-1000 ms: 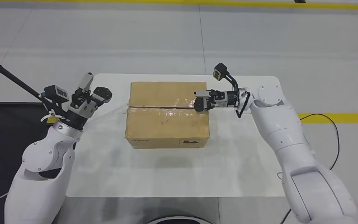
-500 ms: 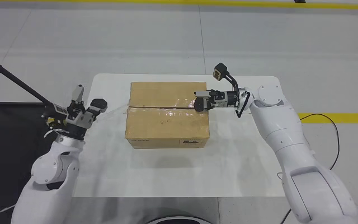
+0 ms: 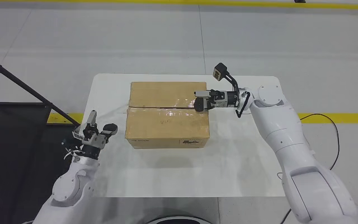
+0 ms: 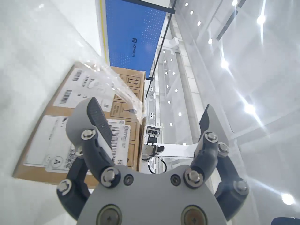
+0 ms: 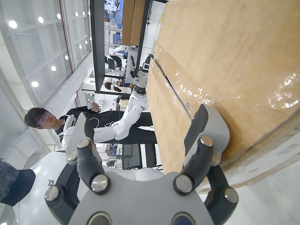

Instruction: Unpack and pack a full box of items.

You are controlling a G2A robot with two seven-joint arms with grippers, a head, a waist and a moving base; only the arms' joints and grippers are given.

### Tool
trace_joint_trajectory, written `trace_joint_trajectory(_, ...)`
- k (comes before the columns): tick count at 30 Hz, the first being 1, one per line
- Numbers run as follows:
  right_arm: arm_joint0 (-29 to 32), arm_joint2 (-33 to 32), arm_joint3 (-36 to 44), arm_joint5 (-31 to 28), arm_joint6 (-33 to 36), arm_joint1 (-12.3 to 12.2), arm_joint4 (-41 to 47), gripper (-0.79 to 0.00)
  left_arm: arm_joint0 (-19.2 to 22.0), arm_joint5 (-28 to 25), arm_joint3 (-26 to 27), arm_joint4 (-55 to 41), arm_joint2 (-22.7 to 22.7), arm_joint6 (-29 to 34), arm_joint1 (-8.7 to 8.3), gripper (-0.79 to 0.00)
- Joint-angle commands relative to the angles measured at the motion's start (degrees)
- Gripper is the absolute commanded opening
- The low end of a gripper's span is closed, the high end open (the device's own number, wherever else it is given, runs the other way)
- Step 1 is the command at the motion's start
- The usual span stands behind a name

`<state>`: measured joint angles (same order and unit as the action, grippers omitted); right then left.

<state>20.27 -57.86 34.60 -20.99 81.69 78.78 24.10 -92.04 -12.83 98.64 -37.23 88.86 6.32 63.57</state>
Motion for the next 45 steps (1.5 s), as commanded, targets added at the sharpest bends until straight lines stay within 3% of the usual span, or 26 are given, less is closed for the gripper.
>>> trace_joint_trajectory(1, 0.0, 0.0, 0.0, 0.0, 0.0, 0.0, 0.0, 0.0, 1.9, 1.7, -1.8, 1.3, -0.8, -1.2, 0.17, 0.0)
trace_joint_trajectory(9, 0.0, 0.0, 0.0, 0.0, 0.0, 0.0, 0.0, 0.0, 10.3, 5.0, -10.2, 0.3, -4.3, -5.8, 1.39, 0.0)
trace_joint_trajectory(16, 0.0, 0.0, 0.0, 0.0, 0.0, 0.0, 0.0, 0.0, 14.0, 1.8, -13.5, 0.1, -4.4, -7.4, 2.16, 0.0)
trace_joint_trajectory(32, 0.0, 0.0, 0.0, 0.0, 0.0, 0.0, 0.0, 0.0, 13.7, -5.1, -10.3, 3.8, -0.1, -11.4, 2.97, 0.0)
trace_joint_trajectory(45, 4.6, -1.2, 9.0, 3.7, -3.6, -1.4, -2.3, 0.0, 11.7, -10.0, -6.7, 4.4, 2.7, -11.3, 3.71, 0.0)
